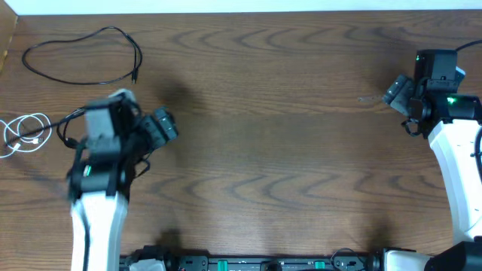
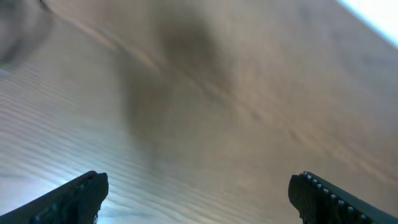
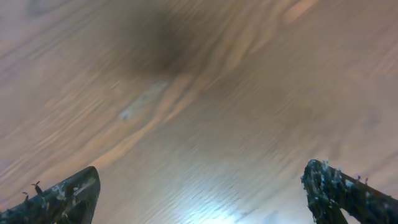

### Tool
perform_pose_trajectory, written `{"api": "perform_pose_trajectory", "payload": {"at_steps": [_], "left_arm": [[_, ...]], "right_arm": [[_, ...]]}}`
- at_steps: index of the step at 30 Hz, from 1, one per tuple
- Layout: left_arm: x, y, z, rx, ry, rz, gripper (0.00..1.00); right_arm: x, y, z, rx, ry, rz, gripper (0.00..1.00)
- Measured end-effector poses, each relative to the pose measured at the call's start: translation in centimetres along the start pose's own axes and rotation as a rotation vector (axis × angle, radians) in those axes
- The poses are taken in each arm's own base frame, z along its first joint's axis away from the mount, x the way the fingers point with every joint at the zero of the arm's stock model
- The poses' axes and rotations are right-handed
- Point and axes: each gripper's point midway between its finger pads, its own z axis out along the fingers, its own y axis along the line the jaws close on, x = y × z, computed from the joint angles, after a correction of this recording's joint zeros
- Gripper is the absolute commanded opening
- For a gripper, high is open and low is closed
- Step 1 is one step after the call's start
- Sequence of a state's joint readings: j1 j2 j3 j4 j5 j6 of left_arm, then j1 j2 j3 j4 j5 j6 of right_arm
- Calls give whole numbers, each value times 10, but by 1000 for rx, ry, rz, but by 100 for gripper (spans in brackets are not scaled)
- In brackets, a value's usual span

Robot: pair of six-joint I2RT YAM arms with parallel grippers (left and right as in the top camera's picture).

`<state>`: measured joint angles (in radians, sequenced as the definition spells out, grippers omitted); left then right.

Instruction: Untangle cables

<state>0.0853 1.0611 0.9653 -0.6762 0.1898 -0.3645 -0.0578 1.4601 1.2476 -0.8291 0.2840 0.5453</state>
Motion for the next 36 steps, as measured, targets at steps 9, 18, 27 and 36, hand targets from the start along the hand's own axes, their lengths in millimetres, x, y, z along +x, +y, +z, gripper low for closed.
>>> {"api": "perform_pose_trajectory", "payload": {"at_steps": [9, 18, 27, 36], "left_arm": [[-21, 4, -60, -28, -233, 15, 98], [-20, 9, -55, -54, -218, 12, 98], [-17, 13, -41, -79, -170, 8, 98], [-13, 18, -22, -108, -107, 4, 98]], "right_arm": [[31, 61, -14, -365, 181, -61, 99], [56, 59, -74, -483, 203, -194, 99], [82, 33, -151, -485, 58, -362, 99], [114, -5, -183, -473, 66, -412, 99]]}}
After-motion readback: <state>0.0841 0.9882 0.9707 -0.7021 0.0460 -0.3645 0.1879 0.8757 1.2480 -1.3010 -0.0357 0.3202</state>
